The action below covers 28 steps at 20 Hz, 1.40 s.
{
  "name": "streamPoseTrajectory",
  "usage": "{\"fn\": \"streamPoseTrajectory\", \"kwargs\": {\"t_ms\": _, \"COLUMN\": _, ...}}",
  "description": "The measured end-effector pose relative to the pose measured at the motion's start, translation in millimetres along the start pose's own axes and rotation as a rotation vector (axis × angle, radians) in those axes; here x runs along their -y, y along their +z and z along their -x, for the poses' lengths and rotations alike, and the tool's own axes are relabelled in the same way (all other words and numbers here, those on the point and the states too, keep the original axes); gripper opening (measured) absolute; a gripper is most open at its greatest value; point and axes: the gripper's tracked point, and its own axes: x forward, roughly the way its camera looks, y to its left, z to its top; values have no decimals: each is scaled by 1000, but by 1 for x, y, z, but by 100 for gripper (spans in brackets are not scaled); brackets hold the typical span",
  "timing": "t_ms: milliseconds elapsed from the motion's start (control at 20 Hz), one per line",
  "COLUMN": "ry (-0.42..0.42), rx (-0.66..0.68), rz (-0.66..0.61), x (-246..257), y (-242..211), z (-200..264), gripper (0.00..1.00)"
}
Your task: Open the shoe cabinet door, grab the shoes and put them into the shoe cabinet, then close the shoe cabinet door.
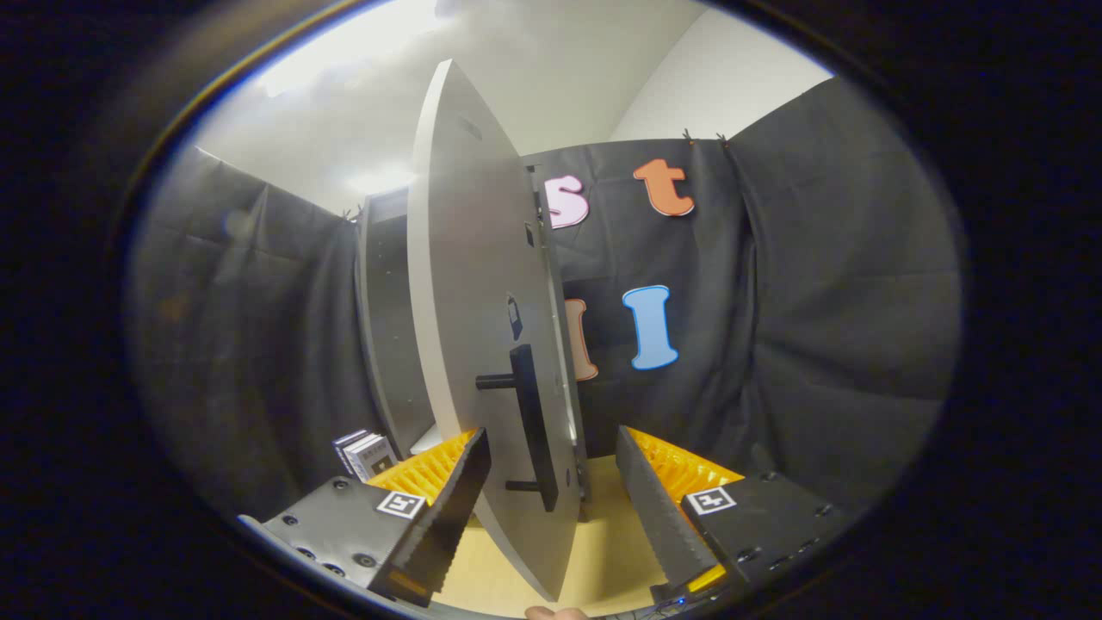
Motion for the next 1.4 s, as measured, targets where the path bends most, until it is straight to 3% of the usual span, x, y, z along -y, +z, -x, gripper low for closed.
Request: {"fn": "streamPoseTrajectory", "kwargs": {"t_ms": 1400, "ry": 269, "rx": -109, "rz": -69, "x": -108, "y": -42, "z": -69, "gripper": 94}}
